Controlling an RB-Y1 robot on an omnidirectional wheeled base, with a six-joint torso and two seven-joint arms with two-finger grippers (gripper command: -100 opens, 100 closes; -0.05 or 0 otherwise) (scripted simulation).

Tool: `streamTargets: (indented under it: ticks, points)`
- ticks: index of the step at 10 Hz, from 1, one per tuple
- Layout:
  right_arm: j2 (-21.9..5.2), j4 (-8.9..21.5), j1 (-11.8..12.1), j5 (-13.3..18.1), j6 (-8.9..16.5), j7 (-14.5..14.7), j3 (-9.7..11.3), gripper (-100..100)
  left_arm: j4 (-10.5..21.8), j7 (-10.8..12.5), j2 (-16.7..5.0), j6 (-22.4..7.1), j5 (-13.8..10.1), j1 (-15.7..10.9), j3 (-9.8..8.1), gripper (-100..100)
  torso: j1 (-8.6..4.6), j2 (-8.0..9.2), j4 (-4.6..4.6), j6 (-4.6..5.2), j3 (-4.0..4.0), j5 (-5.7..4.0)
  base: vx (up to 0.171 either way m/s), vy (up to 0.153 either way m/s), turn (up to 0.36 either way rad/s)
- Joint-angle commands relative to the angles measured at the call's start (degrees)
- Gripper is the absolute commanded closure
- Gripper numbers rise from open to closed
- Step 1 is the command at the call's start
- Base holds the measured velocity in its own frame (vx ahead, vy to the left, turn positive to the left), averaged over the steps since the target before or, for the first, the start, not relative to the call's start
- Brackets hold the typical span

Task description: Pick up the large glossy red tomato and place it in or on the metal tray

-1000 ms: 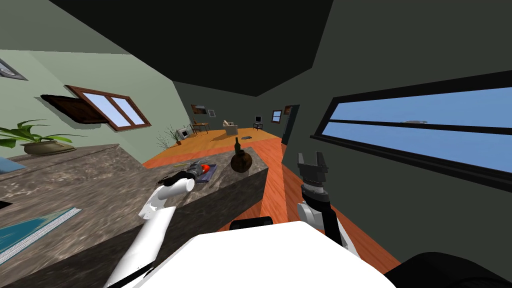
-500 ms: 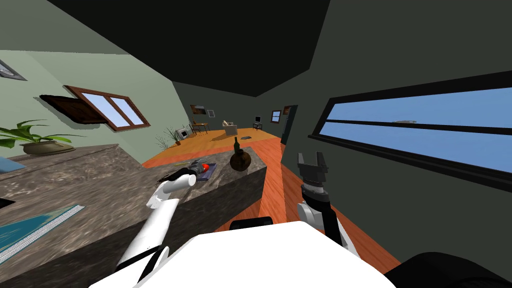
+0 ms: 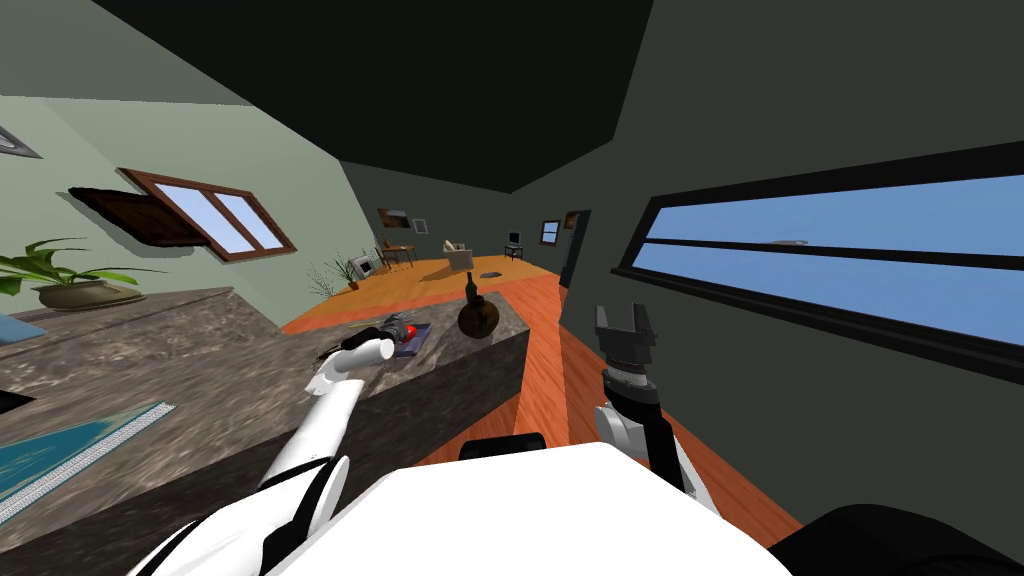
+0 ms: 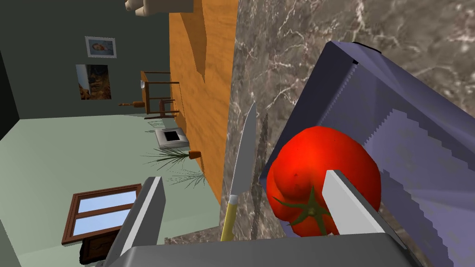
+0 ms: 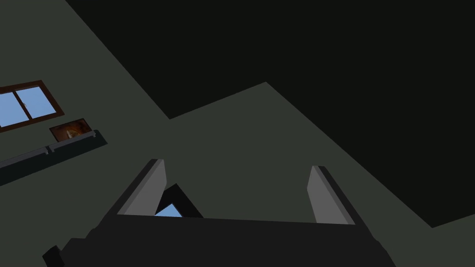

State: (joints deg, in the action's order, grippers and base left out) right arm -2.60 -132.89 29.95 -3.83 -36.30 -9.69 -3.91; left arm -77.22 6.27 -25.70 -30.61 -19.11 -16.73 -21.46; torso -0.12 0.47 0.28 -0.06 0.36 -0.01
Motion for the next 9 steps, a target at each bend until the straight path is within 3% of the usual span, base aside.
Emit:
streamTargets:
  ticks: [1,2,3,5,7,8,9]
  points:
    - [0.0,0.0,0.0,0.0,0.0,0.0,0.0,0,2.9,-0.2,-0.2,-0.2,-0.3,-0.9,-0.12,-100,0.0,0.0,0.0,0.0,0.0,0.0,-0.055,-0.021,-0.001]
    - [0.0,0.0,0.0,0.0,0.0,0.0,0.0,0,4.1,-0.2,-0.2,-0.2,-0.3,-0.9,-0.12,-100,0.07,-0.04,-0.01,-0.02,-0.02,0.02,-0.017,-0.003,0.008]
    - [0.0,0.0,0.0,0.0,0.0,0.0,0.0,0,6.5,-2.2,-2.7,1.7,-1.9,-3.9,-0.28,-100,0.13,-0.16,-0.04,-0.01,-0.09,0.04,-0.065,-0.045,-0.048]
    - [0.0,0.0,0.0,0.0,0.0,0.0,0.0,0,8.7,-2.2,-2.7,1.7,-1.9,-6.1,-0.28,-100,-0.02,0.0,0.0,0.0,0.0,0.0,-0.066,-0.029,-0.011]
    - [0.0,0.0,0.0,0.0,0.0,0.0,0.0,0,11.8,-2.2,-2.7,1.7,-1.9,-6.1,-0.28,-100,0.14,-0.17,-0.04,-0.02,-0.09,0.04,-0.008,0.0,0.0]
    - [0.0,0.0,0.0,0.0,0.0,0.0,0.0,0,13.4,-4.2,-5.1,3.6,-3.5,-8.8,-0.43,-100,0.18,-0.25,-0.06,-0.03,-0.14,0.05,-0.071,-0.035,-0.042]
    - [0.0,0.0,0.0,0.0,0.0,0.0,0.0,0,14.4,-4.2,-5.1,3.6,-3.5,-9.8,-0.43,-100,0.05,-0.07,-0.02,-0.01,-0.04,0.01,-0.091,-0.044,-0.026]
